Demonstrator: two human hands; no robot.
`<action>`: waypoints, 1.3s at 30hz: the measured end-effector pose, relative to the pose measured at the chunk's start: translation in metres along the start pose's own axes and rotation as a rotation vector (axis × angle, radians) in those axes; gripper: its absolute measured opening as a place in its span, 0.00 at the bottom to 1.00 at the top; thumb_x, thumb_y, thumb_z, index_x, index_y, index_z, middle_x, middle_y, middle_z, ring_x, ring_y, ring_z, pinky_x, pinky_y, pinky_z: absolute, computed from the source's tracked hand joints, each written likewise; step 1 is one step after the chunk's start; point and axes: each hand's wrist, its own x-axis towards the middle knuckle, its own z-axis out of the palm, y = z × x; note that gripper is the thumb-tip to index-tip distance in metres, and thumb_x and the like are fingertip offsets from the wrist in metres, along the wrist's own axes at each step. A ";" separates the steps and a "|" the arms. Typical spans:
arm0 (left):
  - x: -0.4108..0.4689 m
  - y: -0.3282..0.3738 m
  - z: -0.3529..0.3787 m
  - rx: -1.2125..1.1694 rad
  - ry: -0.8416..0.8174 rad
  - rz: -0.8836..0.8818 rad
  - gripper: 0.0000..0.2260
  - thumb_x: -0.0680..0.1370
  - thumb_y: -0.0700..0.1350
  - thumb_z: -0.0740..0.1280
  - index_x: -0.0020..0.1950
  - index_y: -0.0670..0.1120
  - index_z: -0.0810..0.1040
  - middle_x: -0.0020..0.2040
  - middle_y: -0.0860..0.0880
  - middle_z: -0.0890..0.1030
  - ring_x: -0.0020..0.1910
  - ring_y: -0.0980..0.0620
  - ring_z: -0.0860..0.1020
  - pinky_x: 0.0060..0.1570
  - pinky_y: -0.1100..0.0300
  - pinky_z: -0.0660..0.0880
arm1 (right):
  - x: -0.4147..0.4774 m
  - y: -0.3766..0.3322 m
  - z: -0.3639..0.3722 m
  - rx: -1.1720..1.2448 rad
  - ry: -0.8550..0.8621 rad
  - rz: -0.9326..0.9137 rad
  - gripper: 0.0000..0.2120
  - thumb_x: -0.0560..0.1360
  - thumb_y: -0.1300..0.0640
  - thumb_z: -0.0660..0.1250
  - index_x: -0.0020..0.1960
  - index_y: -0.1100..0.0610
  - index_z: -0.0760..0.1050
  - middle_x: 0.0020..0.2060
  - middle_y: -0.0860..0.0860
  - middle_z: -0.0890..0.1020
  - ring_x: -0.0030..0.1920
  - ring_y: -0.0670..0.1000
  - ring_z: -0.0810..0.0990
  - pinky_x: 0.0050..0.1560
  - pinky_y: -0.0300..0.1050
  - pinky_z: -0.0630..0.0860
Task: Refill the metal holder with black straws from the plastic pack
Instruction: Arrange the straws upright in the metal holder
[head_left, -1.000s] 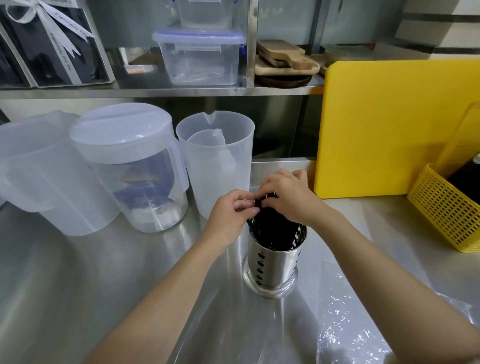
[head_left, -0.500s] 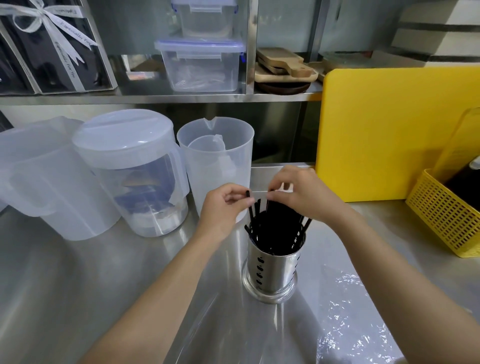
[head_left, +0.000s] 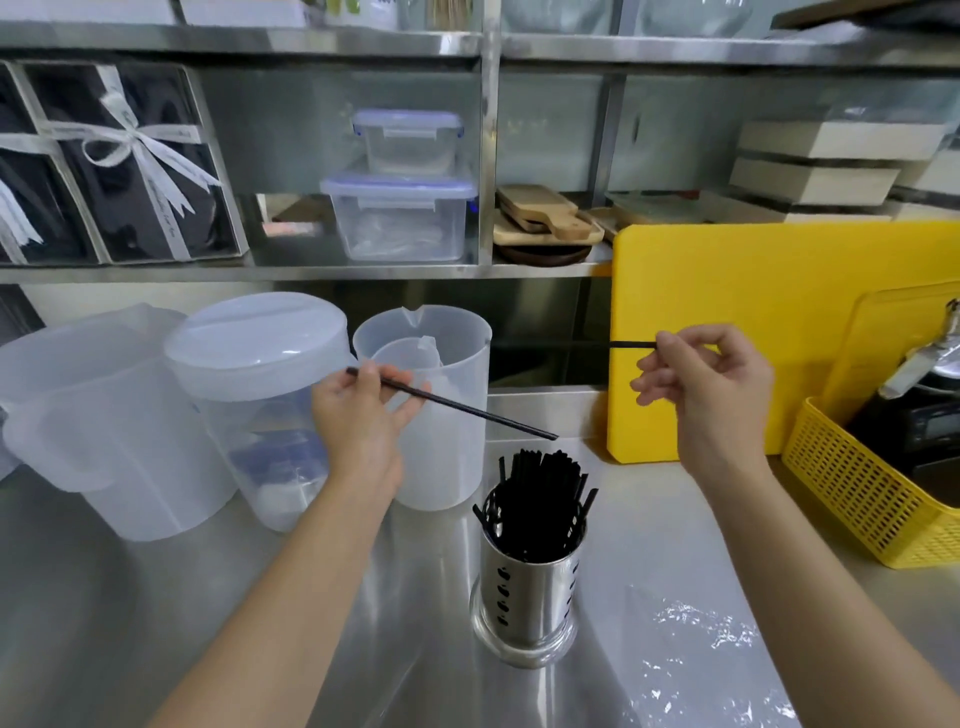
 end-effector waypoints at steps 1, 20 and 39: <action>-0.001 -0.003 0.000 -0.046 -0.025 -0.083 0.10 0.80 0.40 0.58 0.40 0.42 0.73 0.36 0.45 0.77 0.39 0.51 0.80 0.51 0.45 0.79 | -0.003 0.001 0.000 0.051 0.011 0.053 0.07 0.74 0.68 0.64 0.39 0.61 0.70 0.23 0.51 0.80 0.23 0.49 0.78 0.24 0.38 0.74; -0.015 -0.021 0.001 -0.365 0.014 -0.637 0.18 0.81 0.33 0.47 0.71 0.37 0.58 0.60 0.33 0.73 0.63 0.40 0.74 0.60 0.39 0.69 | -0.050 0.038 0.014 -0.007 -0.264 0.384 0.08 0.73 0.70 0.64 0.42 0.61 0.79 0.30 0.56 0.82 0.27 0.51 0.80 0.23 0.40 0.75; -0.018 -0.017 0.019 -0.414 -0.085 -0.508 0.12 0.81 0.38 0.48 0.43 0.43 0.69 0.27 0.50 0.67 0.17 0.56 0.62 0.30 0.63 0.65 | -0.051 0.024 0.050 -0.341 -0.825 0.430 0.09 0.77 0.66 0.60 0.56 0.65 0.73 0.40 0.61 0.80 0.31 0.49 0.82 0.37 0.41 0.82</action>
